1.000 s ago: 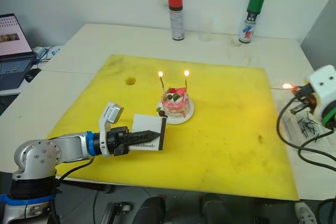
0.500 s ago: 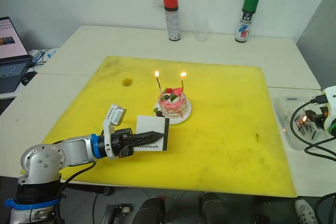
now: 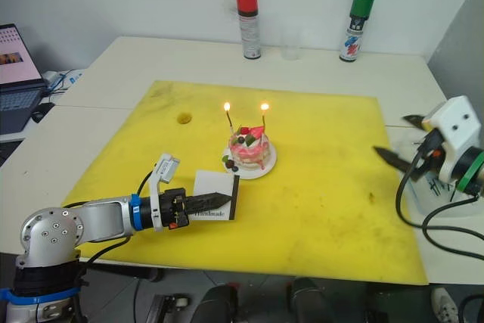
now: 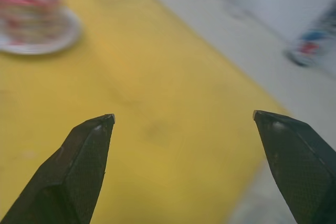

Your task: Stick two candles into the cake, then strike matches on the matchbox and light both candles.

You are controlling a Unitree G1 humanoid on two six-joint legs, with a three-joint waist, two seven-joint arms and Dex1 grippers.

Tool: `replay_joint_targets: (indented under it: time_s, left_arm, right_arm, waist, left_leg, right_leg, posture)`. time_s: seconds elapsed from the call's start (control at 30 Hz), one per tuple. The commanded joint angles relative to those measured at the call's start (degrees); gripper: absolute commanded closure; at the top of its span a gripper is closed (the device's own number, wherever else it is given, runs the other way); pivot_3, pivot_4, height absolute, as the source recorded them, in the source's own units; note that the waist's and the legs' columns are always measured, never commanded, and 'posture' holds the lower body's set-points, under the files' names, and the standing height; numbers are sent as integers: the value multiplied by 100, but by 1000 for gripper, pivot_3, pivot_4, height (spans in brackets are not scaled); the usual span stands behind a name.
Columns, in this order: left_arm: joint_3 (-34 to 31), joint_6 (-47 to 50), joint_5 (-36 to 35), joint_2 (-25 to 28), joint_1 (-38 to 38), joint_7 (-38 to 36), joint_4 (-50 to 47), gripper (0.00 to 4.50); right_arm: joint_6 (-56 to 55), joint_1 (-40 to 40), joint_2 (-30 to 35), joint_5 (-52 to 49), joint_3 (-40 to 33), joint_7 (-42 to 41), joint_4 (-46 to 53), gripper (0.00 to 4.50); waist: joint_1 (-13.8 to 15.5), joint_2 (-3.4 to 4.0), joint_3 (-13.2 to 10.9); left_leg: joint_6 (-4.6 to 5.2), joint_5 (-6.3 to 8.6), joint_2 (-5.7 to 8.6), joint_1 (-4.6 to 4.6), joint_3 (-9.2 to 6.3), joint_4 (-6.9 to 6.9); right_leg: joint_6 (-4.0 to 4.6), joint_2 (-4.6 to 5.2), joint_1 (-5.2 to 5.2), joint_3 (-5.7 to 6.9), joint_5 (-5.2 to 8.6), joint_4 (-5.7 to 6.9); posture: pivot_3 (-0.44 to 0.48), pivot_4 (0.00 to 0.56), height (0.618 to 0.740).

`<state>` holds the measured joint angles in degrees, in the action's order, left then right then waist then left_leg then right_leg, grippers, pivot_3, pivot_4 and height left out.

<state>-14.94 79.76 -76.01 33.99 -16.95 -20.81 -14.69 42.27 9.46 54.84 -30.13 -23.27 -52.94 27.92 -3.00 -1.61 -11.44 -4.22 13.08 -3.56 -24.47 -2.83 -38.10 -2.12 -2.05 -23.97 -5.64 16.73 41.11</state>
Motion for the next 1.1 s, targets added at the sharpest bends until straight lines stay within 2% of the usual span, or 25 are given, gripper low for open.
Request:
replay_joint_targets:
  time_s: [0.03,0.17,0.23,0.27,0.43,0.67,0.73,0.9,0.97,1.03,1.1]
  left_arm:
    - [111,148,-279,-174,-112,531,73,4500]
    - [374,348,-159,-290,-63,803,210,4500]
    - [486,364,28,-259,-96,818,329,3922]
    - [538,355,123,-233,-123,784,371,3772]
    - [764,313,579,156,-244,387,284,2333]
    - [451,147,560,1041,-131,-249,-507,333]
    - [429,-8,679,1338,0,-476,-763,333]
    - [-121,-617,984,1991,634,-1096,-1391,333]
    - [-336,-1208,1537,2387,1002,-1540,-1506,333]
    - [-657,-1934,2107,2570,1291,-1876,-1442,333]
    - [-934,-2821,2945,2922,1607,-2301,-1097,333]
  right_arm:
    - [512,63,125,-873,241,-280,677,69]
    - [518,226,138,-1093,813,-318,1046,69]
    - [445,297,170,-1039,987,-311,1051,0]
    - [414,333,178,-1009,1051,-308,1035,0]
    - [275,307,244,-905,1185,-314,1045,0]
    - [205,260,388,-974,1015,-301,1082,0]
    - [167,291,448,-933,998,-313,1023,0]
    - [-204,465,752,-659,911,-544,570,0]
    - [-475,618,831,-537,862,-649,335,0]
    - [-736,779,894,-447,816,-766,106,0]
    - [-758,998,1165,-500,690,-1069,-175,0]
  waist:
    - [17,-1,1]
    - [30,-1,0]
    - [30,-1,0]
    - [29,-1,0]
    - [35,-2,1]
    - [-29,-1,1]
    - [-26,-1,1]
    - [-10,-5,-2]
    - [-7,-5,-3]
    - [-6,-2,-4]
    - [2,3,-8]
  left_leg:
    - [0,0,2,0,0,0]
    - [0,0,3,1,-2,-1]
    - [0,0,2,0,-3,0]
    - [0,0,2,0,-3,1]
    - [0,0,3,1,-4,1]
    - [0,0,-7,11,-3,10]
    - [0,0,-7,12,-2,12]
    - [0,0,-1,4,7,11]
    - [0,0,-1,2,9,12]
    - [0,1,-2,2,10,15]
    - [0,0,-3,3,10,16]
  right_leg:
    - [-2,2,0,0,-1,0]
    - [-1,2,0,1,-1,0]
    - [-1,1,-2,2,-1,0]
    - [-1,1,-2,3,-1,0]
    - [0,1,-2,5,0,0]
    - [5,-6,-3,2,1,3]
    - [6,-6,-3,2,2,2]
    - [9,5,-7,0,4,-6]
    - [11,7,-10,1,5,-9]
    - [28,7,-14,3,15,-8]
    - [44,7,-16,5,24,-6]
  posture:
    - [0,150,689]
    - [0,150,689]
    - [0,150,689]
    - [0,150,689]
    - [0,150,689]
    - [0,150,689]
    - [0,150,689]
    - [0,150,689]
    - [0,150,689]
    - [0,150,689]
    - [0,150,689]
